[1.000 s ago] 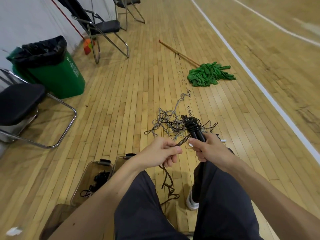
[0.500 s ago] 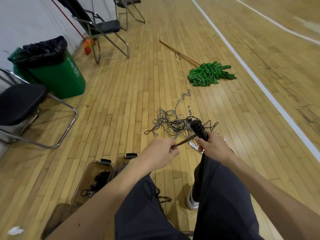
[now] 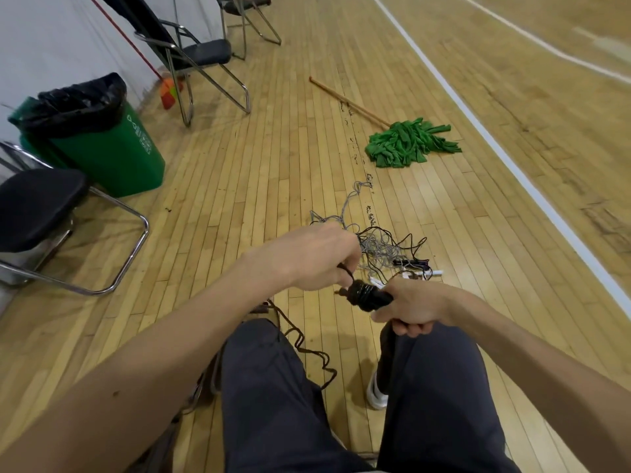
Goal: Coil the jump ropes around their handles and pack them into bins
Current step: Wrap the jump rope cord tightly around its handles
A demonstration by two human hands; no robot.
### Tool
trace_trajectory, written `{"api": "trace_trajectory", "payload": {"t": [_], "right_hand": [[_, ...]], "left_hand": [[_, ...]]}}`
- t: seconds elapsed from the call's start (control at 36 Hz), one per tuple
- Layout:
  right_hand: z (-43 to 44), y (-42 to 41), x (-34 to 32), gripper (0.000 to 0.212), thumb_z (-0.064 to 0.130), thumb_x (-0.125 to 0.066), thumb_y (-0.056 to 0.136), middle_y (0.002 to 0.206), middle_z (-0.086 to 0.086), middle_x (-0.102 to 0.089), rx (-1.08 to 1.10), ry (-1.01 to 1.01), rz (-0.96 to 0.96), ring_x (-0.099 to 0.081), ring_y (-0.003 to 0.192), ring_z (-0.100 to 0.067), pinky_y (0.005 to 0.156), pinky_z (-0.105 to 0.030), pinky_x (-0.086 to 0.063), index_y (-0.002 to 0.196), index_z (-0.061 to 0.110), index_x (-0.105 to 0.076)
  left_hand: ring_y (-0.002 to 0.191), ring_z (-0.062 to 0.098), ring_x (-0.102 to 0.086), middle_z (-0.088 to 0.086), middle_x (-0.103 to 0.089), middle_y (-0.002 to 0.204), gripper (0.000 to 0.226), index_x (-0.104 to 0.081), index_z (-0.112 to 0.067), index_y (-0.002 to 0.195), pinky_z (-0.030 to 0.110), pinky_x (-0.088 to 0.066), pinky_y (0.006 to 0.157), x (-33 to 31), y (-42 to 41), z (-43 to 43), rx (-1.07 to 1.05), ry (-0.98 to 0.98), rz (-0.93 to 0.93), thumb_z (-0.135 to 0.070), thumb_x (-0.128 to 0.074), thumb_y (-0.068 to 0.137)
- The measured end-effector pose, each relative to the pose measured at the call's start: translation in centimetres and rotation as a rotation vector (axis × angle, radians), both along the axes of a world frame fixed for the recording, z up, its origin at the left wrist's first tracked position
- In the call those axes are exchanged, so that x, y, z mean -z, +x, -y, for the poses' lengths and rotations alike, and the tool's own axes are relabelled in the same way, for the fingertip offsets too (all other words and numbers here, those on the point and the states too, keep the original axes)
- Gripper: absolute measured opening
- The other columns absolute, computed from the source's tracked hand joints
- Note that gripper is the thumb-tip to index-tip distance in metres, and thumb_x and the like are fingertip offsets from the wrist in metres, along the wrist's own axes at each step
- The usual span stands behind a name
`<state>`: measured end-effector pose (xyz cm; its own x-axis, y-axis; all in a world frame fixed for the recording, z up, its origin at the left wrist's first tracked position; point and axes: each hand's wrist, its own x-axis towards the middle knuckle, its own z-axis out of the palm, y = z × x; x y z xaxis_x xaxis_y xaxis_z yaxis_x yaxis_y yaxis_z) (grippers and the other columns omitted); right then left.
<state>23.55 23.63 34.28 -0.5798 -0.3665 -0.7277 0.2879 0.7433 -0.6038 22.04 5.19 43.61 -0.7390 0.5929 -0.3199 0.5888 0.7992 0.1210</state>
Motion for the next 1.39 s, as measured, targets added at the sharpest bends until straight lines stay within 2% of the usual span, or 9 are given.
{"api": "trace_trajectory", "payload": {"t": [0.14,0.33,0.47,0.56,0.75,0.86,1.08,1.22,1.39], "right_hand": [[0.5,1.1,-1.8,0.009,0.02,-0.06,0.099,0.057,0.001,-0.054,-0.255,0.054,0.071,-0.041,0.04,-0.009,0.038,-0.018,-0.03,0.092,0.016,-0.055],[1.1,2.8,-3.3,0.011,0.02,-0.06,0.1,0.055,0.002,-0.051,-0.431,0.005,0.114,-0.04,0.039,-0.008,0.038,-0.017,-0.03,0.091,0.014,-0.056],[1.4,3.7,-4.3,0.027,0.02,-0.063,0.099,0.053,0.002,-0.048,-0.464,-0.231,0.132,-0.037,0.043,-0.013,0.039,-0.02,-0.028,0.073,0.022,-0.056],[1.1,4.0,-5.0,0.019,0.018,-0.061,0.1,0.051,0.006,-0.046,-0.46,-0.373,0.149,-0.036,0.042,-0.012,0.04,-0.022,-0.025,0.081,0.015,-0.058],[0.5,4.3,-6.4,0.014,0.012,-0.06,0.1,0.054,0.001,-0.045,-0.364,-0.593,0.132,-0.033,0.044,-0.017,0.042,-0.027,-0.023,0.101,-0.002,-0.063],[0.6,4.1,-6.4,0.017,0.014,-0.064,0.096,0.056,-0.002,-0.048,-0.274,-0.656,0.108,-0.035,0.045,-0.016,0.04,-0.023,-0.027,0.101,-0.003,-0.065],[0.8,3.5,-6.3,0.009,0.003,-0.057,0.081,0.054,-0.004,-0.045,-0.075,-0.723,0.062,-0.034,0.043,-0.015,0.041,-0.026,-0.022,0.086,0.006,-0.064],[0.8,3.1,-5.8,0.006,0.005,-0.054,0.081,0.055,-0.004,-0.047,0.035,-0.736,0.038,-0.035,0.042,-0.013,0.041,-0.026,-0.022,0.085,0.007,-0.058],[0.3,2.6,-5.0,0.015,-0.005,-0.054,0.094,0.062,-0.008,-0.053,0.087,-0.609,-0.076,-0.04,0.048,-0.015,0.046,-0.023,-0.03,0.09,0.007,-0.062]], "left_hand": [[0.079,0.004,-0.06,-0.009,-0.066,0.083,0.019,-0.073,-0.015,0.1,0.021,-0.048,0.069,-0.8,-1.2,-0.7,0.04,0.037,0.218,-0.031,-0.073,0.09],[0.071,0.011,-0.069,0.003,-0.075,0.078,0.014,-0.075,-0.017,0.09,0.031,-0.057,0.073,-0.4,-1.9,-1.3,0.035,0.113,0.459,-0.029,-0.081,0.083],[0.069,0.024,-0.064,0.017,-0.073,0.08,0.015,-0.076,-0.01,0.085,0.043,-0.054,0.071,-0.1,-2.1,-1.0,-0.022,0.25,0.584,-0.022,-0.083,0.079],[0.061,0.022,-0.051,0.03,-0.062,0.074,0.012,-0.074,-0.008,0.085,0.031,-0.041,0.058,0.4,-2.2,-0.1,-0.08,0.391,0.703,-0.014,-0.083,0.08],[0.051,0.009,-0.039,-0.005,-0.054,0.061,0.014,-0.074,-0.026,0.08,0.018,-0.03,0.047,2.6,-1.9,2.4,-0.165,0.664,0.97,-0.014,-0.072,0.087],[0.054,0.01,-0.044,-0.007,-0.058,0.065,0.009,-0.072,-0.021,0.087,0.021,-0.031,0.048,3.7,-1.1,2.7,-0.214,0.696,0.975,-0.031,-0.072,0.087],[0.051,-0.007,-0.049,-0.005,-0.049,0.068,0.037,-0.047,-0.017,0.072,0.005,-0.041,0.056,4.6,0.6,3.1,-0.299,0.5,0.718,-0.003,-0.037,0.105],[0.063,-0.009,-0.058,-0.01,-0.063,0.073,0.023,-0.059,-0.013,0.087,0.007,-0.047,0.065,5.4,1.2,3.6,-0.442,0.69,0.735,-0.008,-0.045,0.104],[0.083,0.019,-0.055,0.012,-0.059,0.086,0.035,-0.057,0.015,0.106,0.026,-0.048,0.085,6.5,1.8,3.3,-0.426,0.842,0.654,-0.015,-0.039,0.107]]}}
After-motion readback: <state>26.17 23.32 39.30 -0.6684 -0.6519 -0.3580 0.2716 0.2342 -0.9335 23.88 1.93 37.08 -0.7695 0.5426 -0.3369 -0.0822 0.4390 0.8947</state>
